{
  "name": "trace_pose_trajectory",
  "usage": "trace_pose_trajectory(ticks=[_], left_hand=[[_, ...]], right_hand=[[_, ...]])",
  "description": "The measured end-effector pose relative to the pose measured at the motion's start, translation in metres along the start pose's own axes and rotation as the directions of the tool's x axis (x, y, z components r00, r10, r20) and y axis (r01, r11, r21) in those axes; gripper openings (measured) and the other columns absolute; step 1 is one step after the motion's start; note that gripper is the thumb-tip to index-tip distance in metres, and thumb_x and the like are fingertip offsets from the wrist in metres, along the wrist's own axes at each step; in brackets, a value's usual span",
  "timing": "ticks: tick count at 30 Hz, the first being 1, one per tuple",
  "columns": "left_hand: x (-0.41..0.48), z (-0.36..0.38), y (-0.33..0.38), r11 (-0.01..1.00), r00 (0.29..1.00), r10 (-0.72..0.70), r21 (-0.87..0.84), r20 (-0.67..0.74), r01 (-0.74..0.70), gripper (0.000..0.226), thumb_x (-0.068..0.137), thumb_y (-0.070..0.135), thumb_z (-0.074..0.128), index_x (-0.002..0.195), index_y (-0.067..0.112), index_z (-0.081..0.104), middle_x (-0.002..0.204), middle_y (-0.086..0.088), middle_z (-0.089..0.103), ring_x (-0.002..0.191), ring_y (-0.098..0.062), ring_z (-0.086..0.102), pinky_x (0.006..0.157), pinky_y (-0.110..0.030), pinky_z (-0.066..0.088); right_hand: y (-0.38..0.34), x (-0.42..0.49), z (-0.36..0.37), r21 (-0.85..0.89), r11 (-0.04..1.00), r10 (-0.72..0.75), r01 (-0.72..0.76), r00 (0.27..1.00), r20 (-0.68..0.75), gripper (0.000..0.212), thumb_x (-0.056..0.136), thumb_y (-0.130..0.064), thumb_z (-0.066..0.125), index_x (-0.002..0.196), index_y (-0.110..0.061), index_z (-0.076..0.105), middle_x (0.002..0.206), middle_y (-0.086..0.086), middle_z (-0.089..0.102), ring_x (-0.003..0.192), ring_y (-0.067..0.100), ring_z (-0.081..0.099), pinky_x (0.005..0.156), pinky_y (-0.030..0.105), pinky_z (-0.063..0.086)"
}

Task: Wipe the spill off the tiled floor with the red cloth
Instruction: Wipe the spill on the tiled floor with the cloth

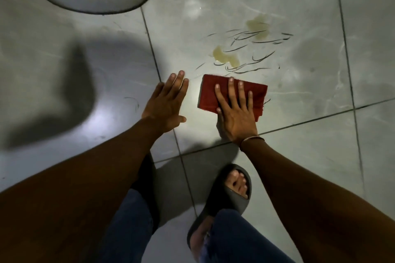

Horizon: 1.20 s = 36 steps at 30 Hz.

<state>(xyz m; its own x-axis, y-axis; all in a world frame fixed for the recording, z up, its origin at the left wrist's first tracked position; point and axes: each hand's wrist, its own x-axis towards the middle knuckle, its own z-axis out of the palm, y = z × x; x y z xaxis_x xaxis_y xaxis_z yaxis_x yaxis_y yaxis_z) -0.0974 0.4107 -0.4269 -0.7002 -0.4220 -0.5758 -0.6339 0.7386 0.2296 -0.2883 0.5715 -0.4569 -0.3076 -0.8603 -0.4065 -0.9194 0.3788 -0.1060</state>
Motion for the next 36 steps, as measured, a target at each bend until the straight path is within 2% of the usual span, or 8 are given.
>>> trace_pose_trajectory(ticks=[4,9,15,22,24,28,30,36], left_hand=[[-0.001,-0.004,-0.004,1.000,1.000,-0.005,-0.031,-0.025,0.004,0.133,0.081,0.061,0.079,0.170,0.010,-0.007,0.179,-0.008,-0.017,0.167,-0.029,-0.012,0.136,-0.048,0.013],[0.006,-0.005,-0.012,0.999,0.998,-0.009,-0.031,-0.055,0.007,0.147,0.071,0.072,0.080,0.168,0.004,-0.008,0.178,-0.014,-0.016,0.167,-0.032,-0.010,0.136,-0.045,0.013],[0.001,-0.013,-0.021,0.976,0.984,-0.172,-0.143,-0.050,0.163,0.168,0.054,0.085,0.078,0.167,0.003,-0.016,0.177,-0.015,-0.023,0.165,-0.034,-0.017,0.136,-0.049,0.014],[0.004,-0.007,-0.030,0.982,0.985,-0.151,-0.127,-0.078,0.140,0.167,0.054,0.092,0.071,0.167,0.002,-0.014,0.177,-0.016,-0.023,0.165,-0.034,-0.016,0.137,-0.046,0.010],[0.003,-0.006,-0.032,0.985,0.984,-0.146,-0.104,-0.100,0.135,0.168,0.053,0.095,0.069,0.167,0.001,-0.010,0.177,-0.017,-0.018,0.166,-0.035,-0.012,0.136,-0.047,0.011],[0.001,-0.015,-0.035,0.965,0.972,-0.211,-0.179,-0.104,0.191,0.173,0.047,0.094,0.074,0.167,0.002,-0.010,0.178,-0.016,-0.016,0.166,-0.034,-0.011,0.136,-0.048,0.010],[0.000,-0.019,-0.038,0.953,0.970,-0.231,-0.218,-0.078,0.209,0.174,0.048,0.090,0.078,0.167,0.005,-0.016,0.177,-0.014,-0.022,0.166,-0.032,-0.016,0.136,-0.046,0.008],[0.004,-0.012,-0.038,0.944,0.965,-0.241,-0.257,-0.104,0.208,0.175,0.044,0.086,0.082,0.168,0.006,-0.013,0.178,-0.012,-0.019,0.166,-0.031,-0.015,0.137,-0.044,0.004]], right_hand=[[0.036,-0.030,0.003,-0.065,0.997,-0.031,0.033,0.999,0.035,0.066,0.110,-0.054,0.033,0.171,-0.037,0.015,0.182,0.007,0.008,0.168,0.034,0.008,0.132,0.062,0.020],[0.033,0.033,-0.009,0.170,0.901,0.399,-0.398,0.916,0.027,0.069,0.112,-0.056,0.030,0.172,-0.034,0.004,0.181,0.011,-0.005,0.166,0.044,-0.003,0.131,0.070,0.009],[-0.010,-0.026,0.011,0.037,0.999,-0.023,0.020,0.998,0.057,0.067,0.108,-0.055,0.029,0.171,-0.038,0.013,0.182,0.008,0.001,0.168,0.037,0.000,0.132,0.068,0.013],[0.009,0.101,-0.030,0.244,0.875,0.437,-0.418,0.899,-0.027,0.069,0.112,-0.053,0.029,0.172,-0.033,0.000,0.180,0.015,-0.010,0.165,0.046,-0.008,0.129,0.074,0.004],[-0.020,0.139,-0.036,0.210,0.910,0.379,-0.358,0.922,-0.071,0.068,0.111,-0.053,0.029,0.172,-0.035,0.003,0.181,0.014,-0.008,0.165,0.046,-0.007,0.129,0.074,0.003],[-0.043,0.087,-0.013,0.018,0.996,-0.085,0.086,0.994,-0.071,0.066,0.109,-0.055,0.029,0.171,-0.039,0.011,0.182,0.009,0.001,0.168,0.039,0.000,0.132,0.069,0.006],[-0.009,0.044,-0.007,-0.034,0.993,-0.111,0.110,0.994,-0.019,0.067,0.108,-0.059,0.030,0.170,-0.041,0.013,0.182,0.007,0.004,0.168,0.037,0.005,0.131,0.066,0.014],[0.042,0.137,-0.046,0.159,0.911,0.393,-0.380,0.918,-0.057,0.073,0.106,-0.060,0.026,0.172,-0.034,0.006,0.181,0.016,-0.002,0.165,0.047,0.000,0.128,0.075,0.010]])
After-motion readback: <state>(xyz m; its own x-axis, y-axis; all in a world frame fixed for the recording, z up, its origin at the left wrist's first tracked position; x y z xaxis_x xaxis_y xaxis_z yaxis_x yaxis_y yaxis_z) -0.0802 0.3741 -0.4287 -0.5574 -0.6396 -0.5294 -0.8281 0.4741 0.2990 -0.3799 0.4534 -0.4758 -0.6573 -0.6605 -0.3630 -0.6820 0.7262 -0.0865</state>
